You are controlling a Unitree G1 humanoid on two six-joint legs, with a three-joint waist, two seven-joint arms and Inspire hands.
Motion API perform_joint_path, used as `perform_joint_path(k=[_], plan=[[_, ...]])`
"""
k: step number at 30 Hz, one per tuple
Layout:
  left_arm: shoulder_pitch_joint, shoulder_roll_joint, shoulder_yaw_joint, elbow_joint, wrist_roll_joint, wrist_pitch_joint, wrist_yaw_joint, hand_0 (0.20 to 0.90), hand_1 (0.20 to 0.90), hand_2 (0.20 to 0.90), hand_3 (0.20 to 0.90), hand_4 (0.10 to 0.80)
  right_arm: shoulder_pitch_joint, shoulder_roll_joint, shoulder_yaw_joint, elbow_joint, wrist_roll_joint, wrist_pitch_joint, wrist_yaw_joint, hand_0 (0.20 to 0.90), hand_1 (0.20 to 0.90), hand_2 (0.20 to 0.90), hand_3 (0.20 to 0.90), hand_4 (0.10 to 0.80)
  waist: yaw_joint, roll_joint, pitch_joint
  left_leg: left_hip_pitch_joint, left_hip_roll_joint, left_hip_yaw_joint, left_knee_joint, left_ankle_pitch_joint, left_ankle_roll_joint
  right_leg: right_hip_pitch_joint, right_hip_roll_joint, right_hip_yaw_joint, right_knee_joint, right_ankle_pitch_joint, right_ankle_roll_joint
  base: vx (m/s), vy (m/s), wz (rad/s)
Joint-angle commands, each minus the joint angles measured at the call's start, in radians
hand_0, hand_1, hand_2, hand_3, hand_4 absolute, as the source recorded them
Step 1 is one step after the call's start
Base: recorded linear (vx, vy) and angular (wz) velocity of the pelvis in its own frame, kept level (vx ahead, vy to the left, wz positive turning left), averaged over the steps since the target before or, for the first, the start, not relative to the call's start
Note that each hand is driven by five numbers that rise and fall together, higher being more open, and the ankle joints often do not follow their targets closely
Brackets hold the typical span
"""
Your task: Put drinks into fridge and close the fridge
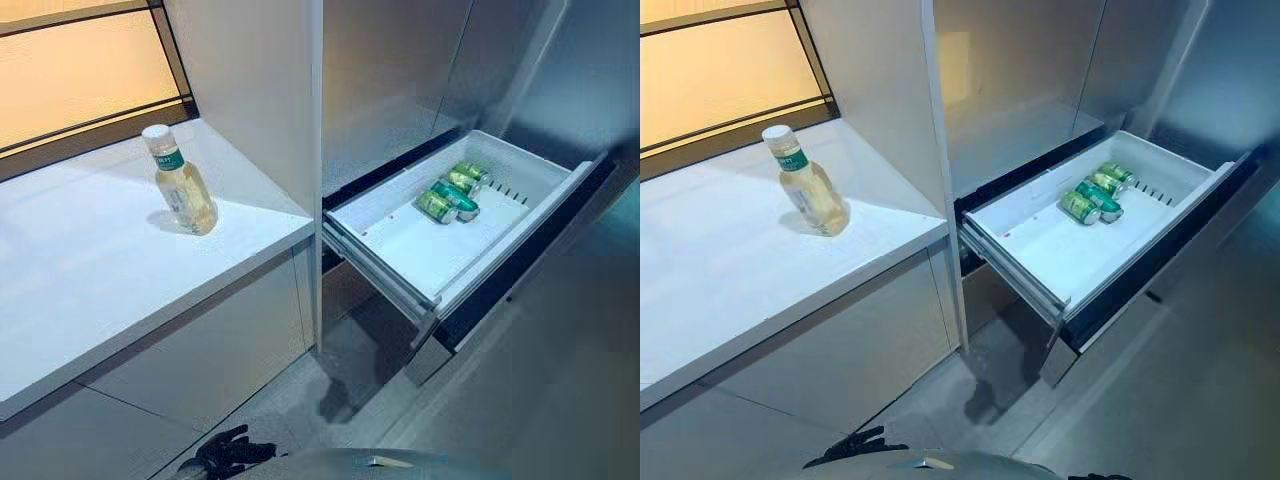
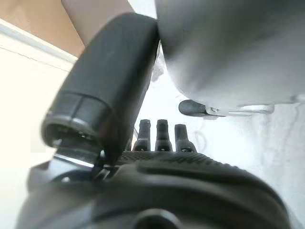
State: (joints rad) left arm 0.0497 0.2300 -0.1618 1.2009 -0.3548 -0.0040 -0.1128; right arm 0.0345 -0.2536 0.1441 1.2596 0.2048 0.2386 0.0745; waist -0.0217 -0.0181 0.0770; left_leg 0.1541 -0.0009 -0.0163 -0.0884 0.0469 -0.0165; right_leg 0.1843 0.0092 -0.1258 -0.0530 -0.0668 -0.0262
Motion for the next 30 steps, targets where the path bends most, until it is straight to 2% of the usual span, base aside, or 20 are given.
perform_joint_path(k=[1, 14, 23, 30], plan=[[-0.073, -0.019, -0.010, 0.040, 0.000, -0.032, 0.001, 0.900, 0.900, 0.900, 0.900, 0.800, -0.033, 0.013, 0.026, 0.047, -0.006, 0.012, 0.034, 0.900, 0.900, 0.900, 0.900, 0.800, 0.025, -0.012, 0.007, 0.008, -0.049, -0.001, 0.016, -0.092, 0.051, -0.049, -0.023, 0.036, 0.016, 0.059, 0.081, 0.000, 0.000, 0.00], [-0.069, -0.020, -0.009, 0.030, -0.011, -0.064, -0.037, 0.900, 0.900, 0.900, 0.900, 0.800, -0.032, 0.013, 0.025, 0.045, 0.001, 0.014, 0.033, 0.900, 0.900, 0.900, 0.900, 0.800, 0.028, -0.012, 0.007, 0.006, -0.050, -0.004, 0.015, -0.092, 0.050, -0.049, -0.024, 0.033, 0.017, 0.058, 0.082, 0.000, 0.000, 0.00], [-0.079, -0.020, -0.039, -0.004, 0.025, -0.097, -0.060, 0.900, 0.900, 0.900, 0.900, 0.800, -0.035, 0.011, 0.027, 0.041, -0.003, 0.019, 0.037, 0.900, 0.900, 0.900, 0.900, 0.800, 0.027, -0.012, 0.006, 0.005, -0.048, 0.001, 0.015, -0.092, 0.048, -0.052, -0.024, 0.034, 0.018, 0.059, 0.084, 0.000, 0.000, 0.00], [-0.101, -0.009, -0.114, -0.063, 0.123, -0.198, -0.114, 0.900, 0.900, 0.900, 0.900, 0.800, -0.040, 0.006, 0.042, 0.033, -0.011, 0.022, 0.040, 0.900, 0.900, 0.900, 0.900, 0.800, 0.020, -0.009, 0.009, 0.004, -0.047, 0.006, 0.014, -0.093, 0.048, -0.057, -0.022, 0.042, 0.023, 0.059, 0.085, 0.000, 0.000, 0.00]])
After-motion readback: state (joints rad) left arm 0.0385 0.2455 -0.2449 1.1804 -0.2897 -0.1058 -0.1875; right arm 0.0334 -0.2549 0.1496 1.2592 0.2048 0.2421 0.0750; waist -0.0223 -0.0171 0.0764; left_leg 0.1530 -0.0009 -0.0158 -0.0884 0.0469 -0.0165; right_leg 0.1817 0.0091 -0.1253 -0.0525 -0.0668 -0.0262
